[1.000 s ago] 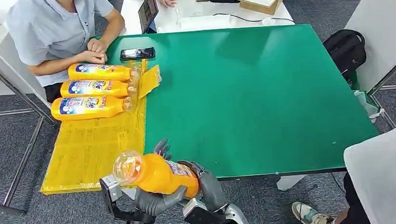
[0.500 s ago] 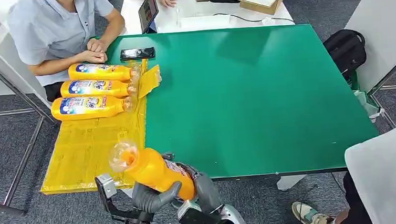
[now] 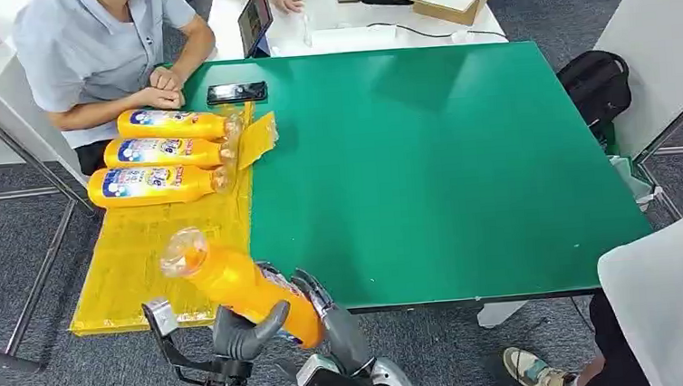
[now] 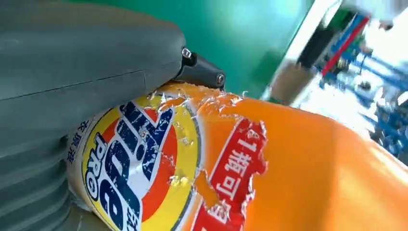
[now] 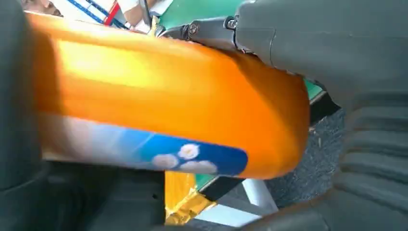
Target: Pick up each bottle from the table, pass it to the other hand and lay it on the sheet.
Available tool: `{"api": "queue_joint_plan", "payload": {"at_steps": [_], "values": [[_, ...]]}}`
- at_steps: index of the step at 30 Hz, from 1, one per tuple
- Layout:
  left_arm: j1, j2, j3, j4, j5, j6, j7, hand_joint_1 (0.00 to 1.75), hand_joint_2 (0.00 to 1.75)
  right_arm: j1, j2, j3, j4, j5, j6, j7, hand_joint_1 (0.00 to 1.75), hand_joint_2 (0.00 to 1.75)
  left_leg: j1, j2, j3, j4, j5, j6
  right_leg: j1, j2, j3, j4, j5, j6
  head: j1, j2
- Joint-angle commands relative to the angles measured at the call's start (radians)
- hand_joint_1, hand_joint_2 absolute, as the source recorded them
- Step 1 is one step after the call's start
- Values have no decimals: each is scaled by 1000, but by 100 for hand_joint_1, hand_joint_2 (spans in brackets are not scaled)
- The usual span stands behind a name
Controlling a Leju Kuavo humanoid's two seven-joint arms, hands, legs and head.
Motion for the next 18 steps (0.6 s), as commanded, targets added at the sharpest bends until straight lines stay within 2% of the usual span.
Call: {"api": "queue_joint_plan", "payload": {"at_steps": [1,4,12,16,17,18], "values": [[-51,50,143,91,-473,391,-116,164,175,34,-64,60,-63,-48,-81,1,0,0,1,-1,7,-2,-1,-1,1,-3,7,-2,-2,-2,0,0],[-81,91,161,109,-704,524,-77,173,175,45,-65,55,-74,-71,-85,1,0,0,1,0,4,-2,0,-1,1,-1,4,-2,-1,-2,0,0],[-111,102,166,97,-856,475,-16,173,175,60,-50,37,-77,-128,-118,1,0,0,1,0,3,-1,0,-1,1,-1,3,0,-1,-1,0,0],[-165,148,134,172,-1002,441,82,168,175,66,-39,38,-105,-139,-136,1,0,0,1,-1,3,-1,0,-1,1,-2,3,-1,-1,-2,0,0],[-206,172,110,243,-1113,432,148,157,175,67,-34,38,-110,-148,-129,1,0,0,0,-1,2,-1,0,-1,0,-2,3,0,-1,-2,0,0],[-206,172,110,243,-1113,432,148,157,175,67,-34,38,-110,-148,-129,1,0,0,1,-2,5,-2,0,-2,1,-3,5,-1,-1,-2,0,0]]}}
